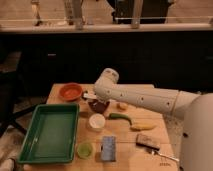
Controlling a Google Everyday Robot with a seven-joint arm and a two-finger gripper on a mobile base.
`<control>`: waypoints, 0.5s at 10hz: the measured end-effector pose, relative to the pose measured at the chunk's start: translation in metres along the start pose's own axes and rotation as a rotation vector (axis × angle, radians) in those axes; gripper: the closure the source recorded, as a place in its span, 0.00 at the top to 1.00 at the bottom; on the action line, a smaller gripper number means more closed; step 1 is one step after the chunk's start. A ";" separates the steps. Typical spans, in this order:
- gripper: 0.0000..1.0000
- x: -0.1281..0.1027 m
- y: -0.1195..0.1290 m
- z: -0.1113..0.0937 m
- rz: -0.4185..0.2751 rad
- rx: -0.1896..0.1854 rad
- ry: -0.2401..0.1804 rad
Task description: Place brush in purple bowl
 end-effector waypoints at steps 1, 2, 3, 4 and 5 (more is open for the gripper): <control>0.00 -0.001 -0.001 0.003 -0.001 -0.006 0.004; 0.00 -0.003 -0.001 0.007 -0.005 -0.012 0.007; 0.00 -0.005 -0.002 0.008 -0.008 -0.015 0.008; 0.02 -0.005 -0.003 0.011 -0.008 -0.022 0.011; 0.02 -0.004 -0.003 0.011 -0.008 -0.023 0.012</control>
